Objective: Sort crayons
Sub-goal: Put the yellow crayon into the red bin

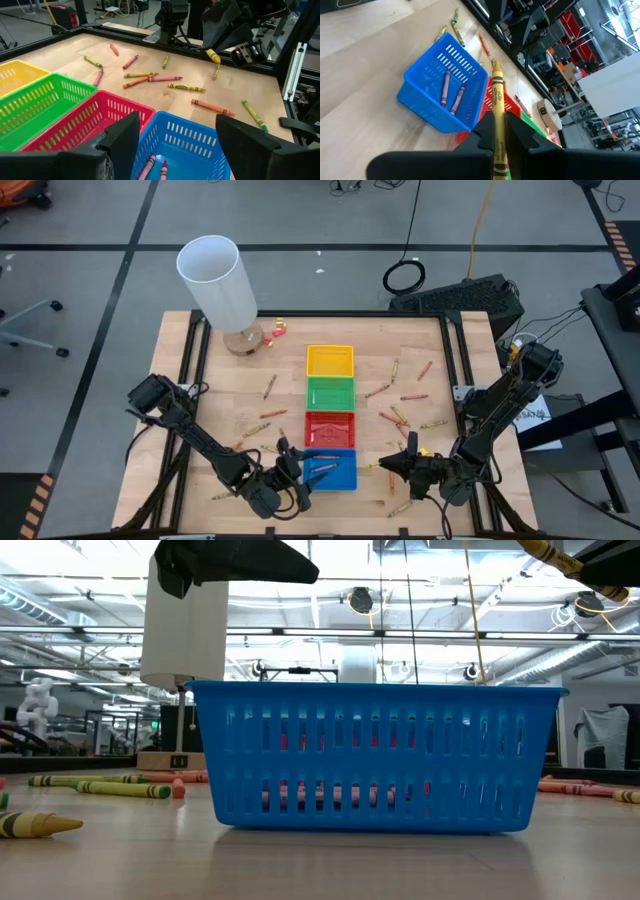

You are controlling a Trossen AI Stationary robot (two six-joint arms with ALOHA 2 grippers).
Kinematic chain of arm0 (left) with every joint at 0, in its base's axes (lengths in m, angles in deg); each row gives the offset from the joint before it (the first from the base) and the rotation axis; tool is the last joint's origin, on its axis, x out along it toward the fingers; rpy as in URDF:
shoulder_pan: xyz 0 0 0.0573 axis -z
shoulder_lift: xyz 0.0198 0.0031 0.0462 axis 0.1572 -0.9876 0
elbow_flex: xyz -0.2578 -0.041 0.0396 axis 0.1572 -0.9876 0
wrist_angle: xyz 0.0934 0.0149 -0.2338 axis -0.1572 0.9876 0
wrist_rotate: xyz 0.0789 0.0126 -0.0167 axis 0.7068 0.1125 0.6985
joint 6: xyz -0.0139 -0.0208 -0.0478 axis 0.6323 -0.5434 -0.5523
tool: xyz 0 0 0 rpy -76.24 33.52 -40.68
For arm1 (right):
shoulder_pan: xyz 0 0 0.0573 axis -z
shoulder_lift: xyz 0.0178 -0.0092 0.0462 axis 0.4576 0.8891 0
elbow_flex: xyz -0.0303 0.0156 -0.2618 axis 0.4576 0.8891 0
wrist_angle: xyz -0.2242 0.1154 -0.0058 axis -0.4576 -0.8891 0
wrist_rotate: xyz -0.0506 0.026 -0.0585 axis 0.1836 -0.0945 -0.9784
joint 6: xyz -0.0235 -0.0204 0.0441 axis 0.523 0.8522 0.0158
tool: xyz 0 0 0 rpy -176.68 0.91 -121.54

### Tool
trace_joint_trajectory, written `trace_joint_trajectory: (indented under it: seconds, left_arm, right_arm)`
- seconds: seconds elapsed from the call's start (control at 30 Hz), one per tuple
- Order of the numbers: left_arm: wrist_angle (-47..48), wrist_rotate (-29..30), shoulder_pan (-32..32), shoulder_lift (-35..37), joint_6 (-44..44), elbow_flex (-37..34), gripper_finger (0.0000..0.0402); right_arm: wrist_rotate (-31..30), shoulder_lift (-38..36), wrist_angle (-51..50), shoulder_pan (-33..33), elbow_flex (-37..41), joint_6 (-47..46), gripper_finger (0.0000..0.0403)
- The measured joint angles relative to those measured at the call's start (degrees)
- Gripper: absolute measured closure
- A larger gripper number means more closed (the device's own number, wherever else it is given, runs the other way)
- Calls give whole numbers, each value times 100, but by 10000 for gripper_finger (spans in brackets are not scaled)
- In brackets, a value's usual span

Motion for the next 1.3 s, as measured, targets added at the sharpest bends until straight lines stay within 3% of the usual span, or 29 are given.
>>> trace_joint_trajectory:
  seconds: [0.6,0.8,1.0,1.17,1.3]
  left_arm:
    - [231,-20,-205,0,-1,0,139]
    - [236,-151,-226,0,-1,0,139]
    - [258,-748,-111,3,341,0,139]
    - [243,-673,136,15,806,0,139]
    - [217,-174,315,17,1142,0,139]
  right_arm:
    - [-2,0,-2,167,0,354,399]
    - [13,0,-2,226,0,-413,399]
    - [43,0,-2,349,0,-1128,399]
    - [188,1,2,698,0,-1995,399]
    - [604,4,0,1134,0,-2706,399]
